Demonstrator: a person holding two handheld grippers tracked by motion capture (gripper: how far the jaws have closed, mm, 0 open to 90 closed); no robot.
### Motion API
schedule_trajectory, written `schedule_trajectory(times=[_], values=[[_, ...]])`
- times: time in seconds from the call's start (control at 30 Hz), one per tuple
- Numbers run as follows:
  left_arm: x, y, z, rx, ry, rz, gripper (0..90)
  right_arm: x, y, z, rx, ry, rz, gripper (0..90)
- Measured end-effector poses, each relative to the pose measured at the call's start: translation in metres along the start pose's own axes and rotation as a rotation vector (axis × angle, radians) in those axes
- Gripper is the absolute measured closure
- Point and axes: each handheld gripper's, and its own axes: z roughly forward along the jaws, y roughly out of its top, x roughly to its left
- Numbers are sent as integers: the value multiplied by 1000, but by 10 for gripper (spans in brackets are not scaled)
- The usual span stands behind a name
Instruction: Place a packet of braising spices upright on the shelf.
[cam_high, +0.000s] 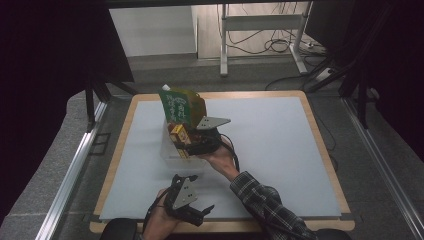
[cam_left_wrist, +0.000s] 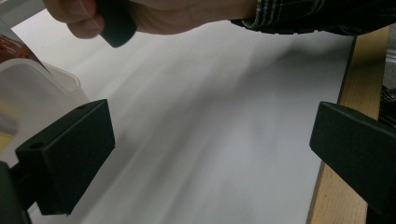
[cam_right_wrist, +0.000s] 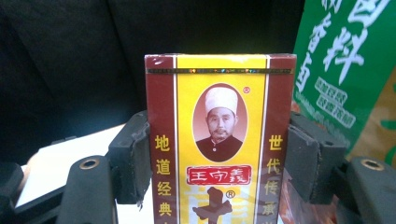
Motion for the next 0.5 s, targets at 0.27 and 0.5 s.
schedule_trajectory(times=[0.27, 0.5], values=[[-1, 0, 1, 1, -2, 2, 0, -2, -8, -5, 9, -13, 25, 323], [-1, 0, 1, 3, -4, 4, 0, 0, -12, -6, 44, -32, 1, 325]])
